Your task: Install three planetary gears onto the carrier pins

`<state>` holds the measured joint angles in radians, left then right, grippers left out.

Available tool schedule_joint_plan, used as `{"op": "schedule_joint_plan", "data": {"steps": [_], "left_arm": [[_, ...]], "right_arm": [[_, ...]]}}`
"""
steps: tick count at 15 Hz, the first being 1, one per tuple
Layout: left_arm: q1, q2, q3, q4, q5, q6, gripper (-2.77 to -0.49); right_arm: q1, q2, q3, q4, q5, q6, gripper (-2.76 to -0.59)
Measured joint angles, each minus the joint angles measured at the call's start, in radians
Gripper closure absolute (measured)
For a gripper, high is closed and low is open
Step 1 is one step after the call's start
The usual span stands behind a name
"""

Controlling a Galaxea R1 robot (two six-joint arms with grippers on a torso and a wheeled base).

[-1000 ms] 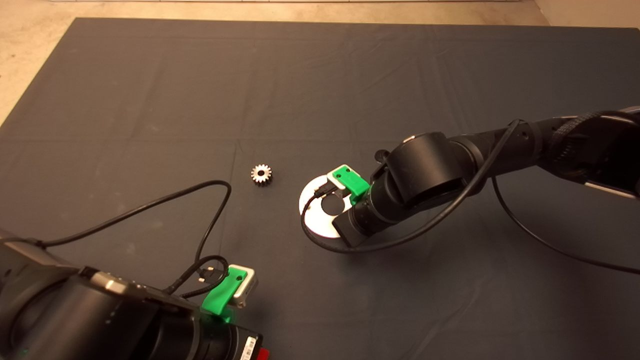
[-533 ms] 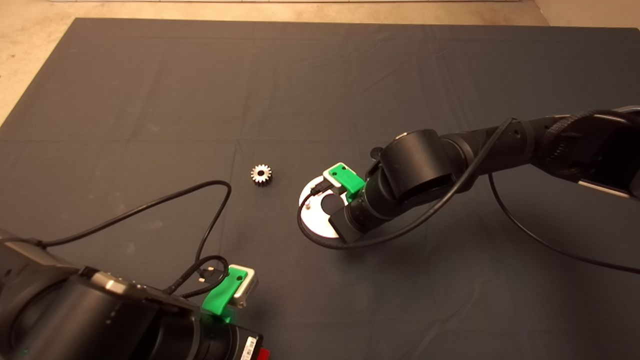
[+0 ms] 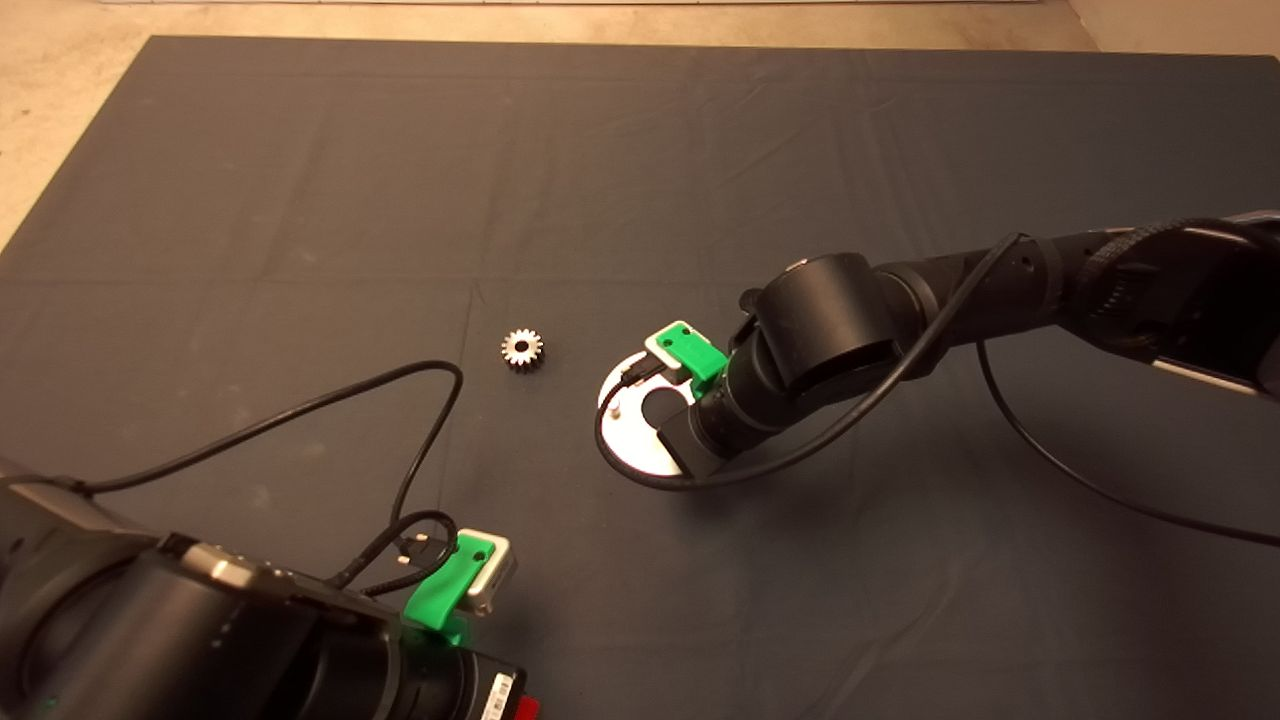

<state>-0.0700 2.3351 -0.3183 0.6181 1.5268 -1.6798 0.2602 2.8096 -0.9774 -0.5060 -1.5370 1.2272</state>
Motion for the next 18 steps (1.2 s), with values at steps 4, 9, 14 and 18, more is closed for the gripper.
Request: {"op": "schedule_joint_plan", "data": {"steps": [4,9,14,18], "left_arm": [[0.0,0.0,0.0,0.0,0.0,0.0,-1.49],[0.0,-0.014,0.0,0.0,0.0,0.0,-1.49],[0.0,-0.02,0.0,0.0,0.0,0.0,-1.49],[0.0,-0.02,0.0,0.0,0.0,0.0,-1.49]], "right_arm": [[0.0,0.0,0.0,0.0,0.0,-0.003,-0.92],[-0.004,0.0,0.0,0.0,0.0,-0.011,-0.92],[-0.005,-0.001,0.0,0.0,0.0,-0.012,-0.92],[-0.005,-0.001,0.0,0.0,0.001,-0.015,-0.92]]}}
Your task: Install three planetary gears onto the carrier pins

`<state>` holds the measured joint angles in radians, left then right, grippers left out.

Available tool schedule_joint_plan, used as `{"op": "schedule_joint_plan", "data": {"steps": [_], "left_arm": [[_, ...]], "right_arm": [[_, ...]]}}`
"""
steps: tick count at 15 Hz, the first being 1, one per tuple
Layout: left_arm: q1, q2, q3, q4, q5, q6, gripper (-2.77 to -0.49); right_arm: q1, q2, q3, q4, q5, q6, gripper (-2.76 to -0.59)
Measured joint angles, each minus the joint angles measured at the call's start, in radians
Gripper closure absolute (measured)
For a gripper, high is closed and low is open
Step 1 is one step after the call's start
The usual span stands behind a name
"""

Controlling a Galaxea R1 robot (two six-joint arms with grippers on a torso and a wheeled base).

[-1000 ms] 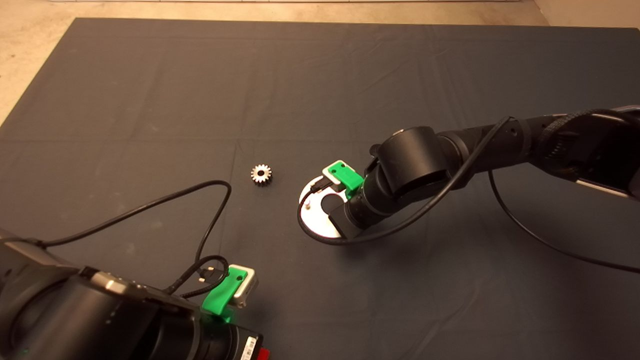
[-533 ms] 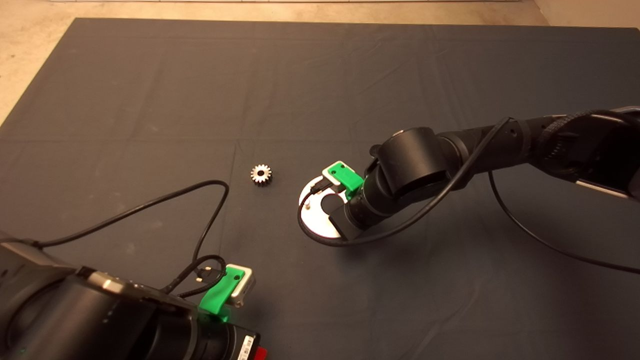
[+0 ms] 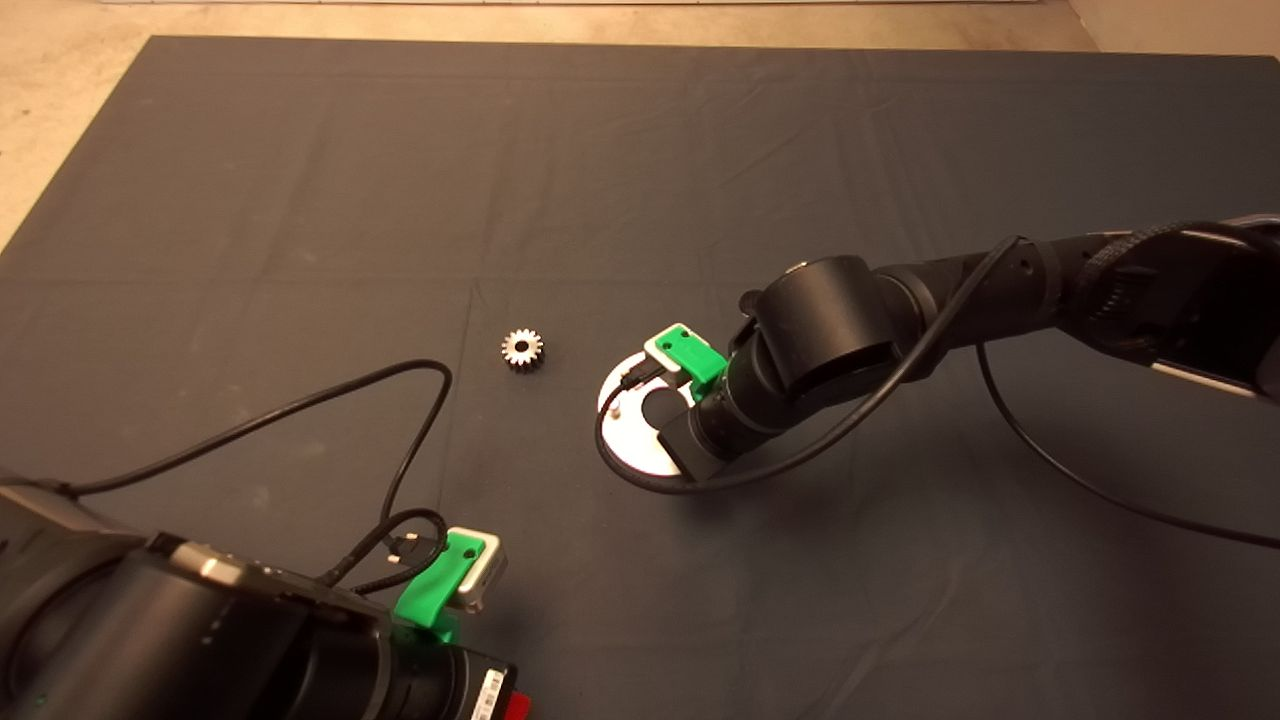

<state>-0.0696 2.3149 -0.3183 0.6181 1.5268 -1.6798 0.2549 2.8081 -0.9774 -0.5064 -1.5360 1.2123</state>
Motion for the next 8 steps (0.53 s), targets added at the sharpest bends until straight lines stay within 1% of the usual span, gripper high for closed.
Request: {"op": "schedule_joint_plan", "data": {"steps": [3,5,8], "left_arm": [[0.0,0.0,0.0,0.0,0.0,0.0,-1.49],[0.0,0.0,0.0,0.0,0.0,0.0,-1.49],[0.0,0.0,0.0,0.0,0.0,0.0,-1.49]], "right_arm": [[0.0,-0.002,0.0,0.0,0.003,-0.001,-0.92],[0.0,-0.003,0.0,0.0,0.003,-0.012,-0.92],[0.0,-0.009,0.001,-0.001,0.012,-0.02,-0.92]]}}
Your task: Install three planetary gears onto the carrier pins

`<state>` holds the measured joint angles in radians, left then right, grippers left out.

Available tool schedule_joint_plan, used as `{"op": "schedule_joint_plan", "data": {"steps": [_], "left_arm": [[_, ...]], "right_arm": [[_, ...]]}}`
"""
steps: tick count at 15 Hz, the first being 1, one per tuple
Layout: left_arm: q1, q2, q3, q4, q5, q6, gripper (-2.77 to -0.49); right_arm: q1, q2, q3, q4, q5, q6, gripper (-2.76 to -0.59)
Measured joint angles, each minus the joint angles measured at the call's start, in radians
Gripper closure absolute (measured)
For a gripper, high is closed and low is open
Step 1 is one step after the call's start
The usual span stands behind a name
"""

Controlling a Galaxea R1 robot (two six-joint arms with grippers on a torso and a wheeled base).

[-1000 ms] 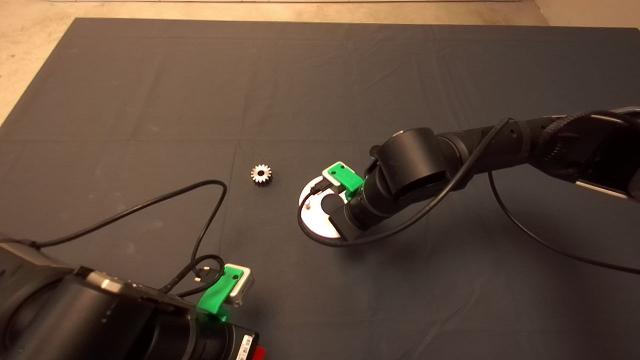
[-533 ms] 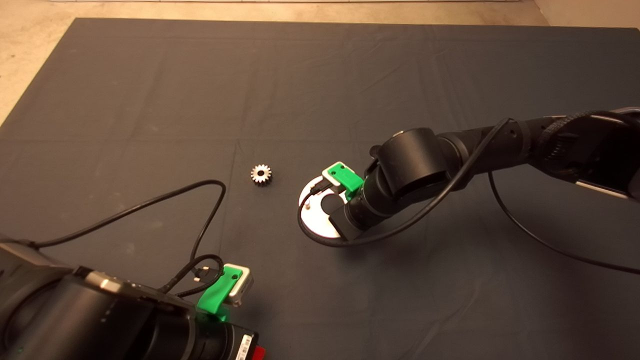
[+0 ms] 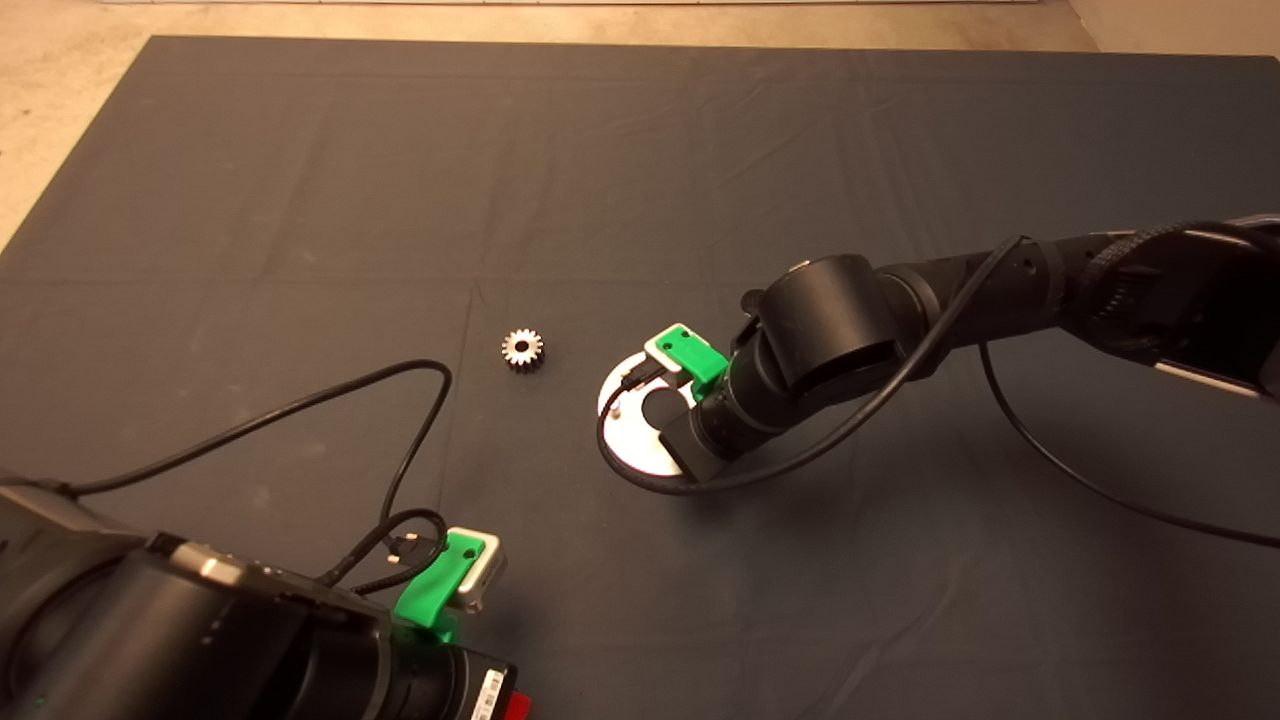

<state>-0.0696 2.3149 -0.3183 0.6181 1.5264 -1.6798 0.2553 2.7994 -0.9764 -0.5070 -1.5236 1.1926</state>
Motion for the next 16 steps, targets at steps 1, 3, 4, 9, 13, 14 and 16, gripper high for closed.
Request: {"op": "schedule_joint_plan", "data": {"steps": [1,3,4,9,13,14,16], "left_arm": [[0.0,0.0,0.0,0.0,0.0,0.0,-1.49],[0.0,0.0,0.0,0.0,0.0,0.0,-1.49],[0.0,0.0,0.0,0.0,0.0,0.0,-1.49],[0.0,0.0,0.0,0.0,0.0,0.0,-1.49],[0.0,0.0,0.0,0.0,-0.001,0.0,-1.49],[0.0,0.0,0.0,0.0,-0.001,0.0,-1.49],[0.0,0.0,0.0,0.0,-0.001,0.0,-1.49]], "right_arm": [[0.0,-0.003,0.001,0.0,0.001,-0.003,-0.92],[0.0,-0.009,0.001,0.0,0.004,-0.006,-0.92],[0.001,-0.012,0.001,0.0,0.005,-0.007,-0.92],[0.006,-0.029,0.001,0.0,-0.005,-0.01,-0.92],[0.005,-0.029,0.001,0.0,-0.007,-0.01,-0.92],[0.005,-0.029,0.002,0.0,-0.007,-0.01,-0.92],[0.004,-0.028,0.01,0.0,-0.009,-0.01,-0.92]]}}
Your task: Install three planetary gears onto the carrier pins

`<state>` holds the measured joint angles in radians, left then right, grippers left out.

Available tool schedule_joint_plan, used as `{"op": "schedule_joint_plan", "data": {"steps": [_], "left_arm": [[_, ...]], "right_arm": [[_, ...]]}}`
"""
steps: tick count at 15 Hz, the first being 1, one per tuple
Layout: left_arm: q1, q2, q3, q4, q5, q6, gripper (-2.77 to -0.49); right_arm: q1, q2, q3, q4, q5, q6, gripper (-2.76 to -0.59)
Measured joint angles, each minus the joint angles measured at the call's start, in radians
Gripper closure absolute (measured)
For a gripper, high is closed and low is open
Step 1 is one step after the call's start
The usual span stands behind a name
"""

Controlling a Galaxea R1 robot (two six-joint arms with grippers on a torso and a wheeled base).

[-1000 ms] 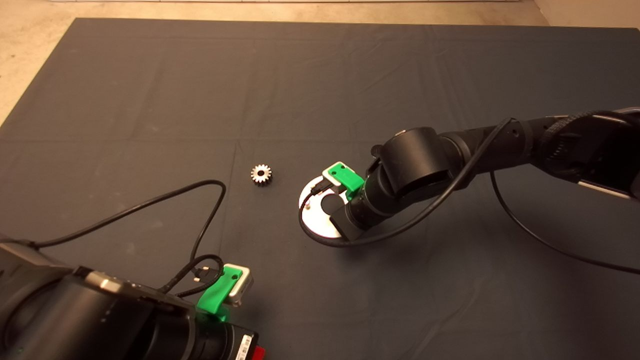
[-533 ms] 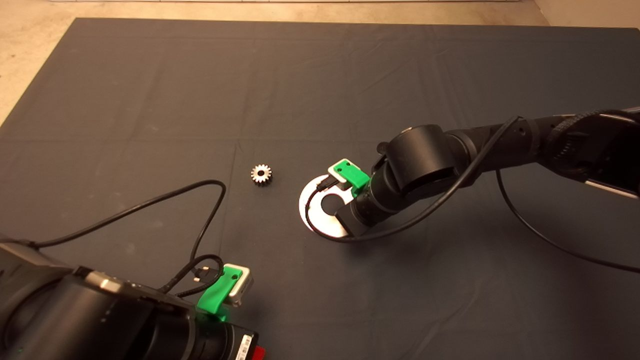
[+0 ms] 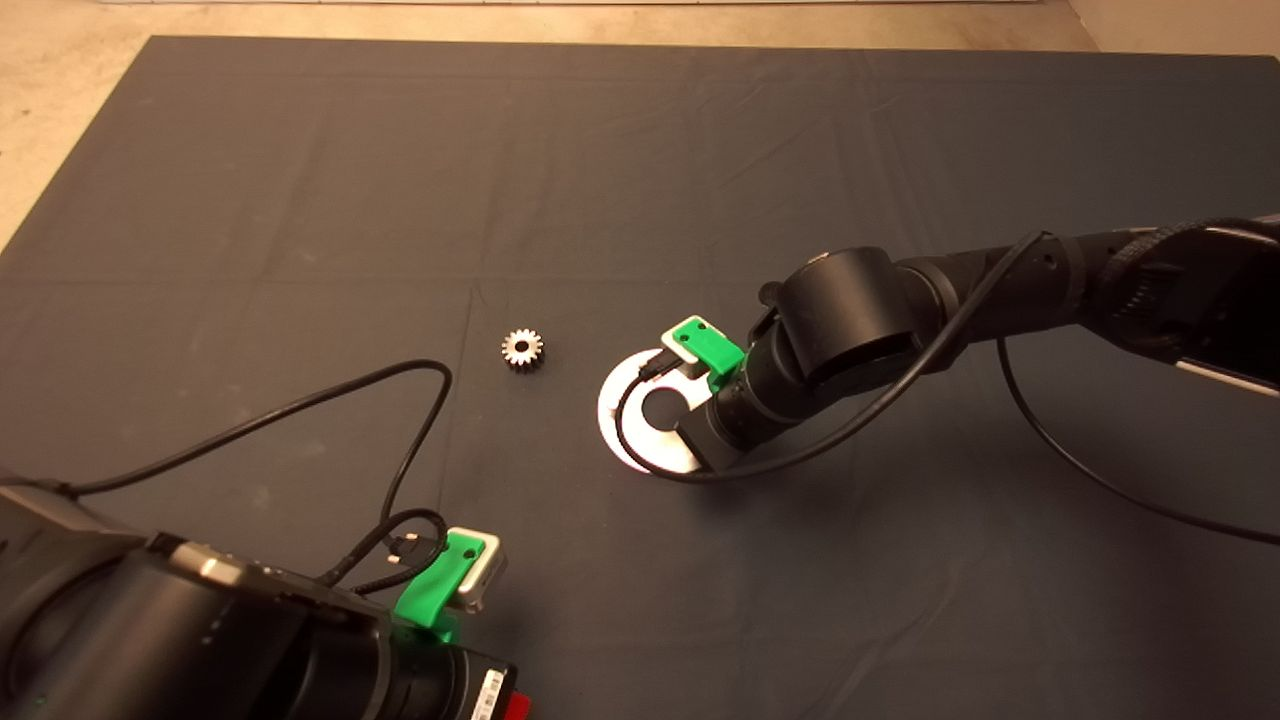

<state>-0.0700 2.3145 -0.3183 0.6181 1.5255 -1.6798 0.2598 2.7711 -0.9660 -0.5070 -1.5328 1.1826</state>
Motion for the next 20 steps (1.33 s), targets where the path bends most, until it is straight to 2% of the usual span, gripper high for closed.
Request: {"op": "schedule_joint_plan", "data": {"steps": [5,8,16,20], "left_arm": [[0.0,-0.001,0.0,0.0,-0.001,0.0,-1.49],[0.0,-0.002,0.0,0.0,-0.002,0.0,-1.49],[0.0,-0.005,0.0,0.0,-0.003,0.0,-1.49],[0.0,-0.007,0.0,0.0,-0.003,0.0,-1.49]], "right_arm": [[-0.004,0.021,0.018,0.0,-0.002,0.0,-0.92],[-0.016,0.033,0.021,0.0,-0.002,0.0,-0.92],[-0.016,0.033,0.021,-0.001,-0.002,-0.001,-0.92],[-0.016,0.033,0.014,-0.002,-0.001,-0.015,-0.92]]}}
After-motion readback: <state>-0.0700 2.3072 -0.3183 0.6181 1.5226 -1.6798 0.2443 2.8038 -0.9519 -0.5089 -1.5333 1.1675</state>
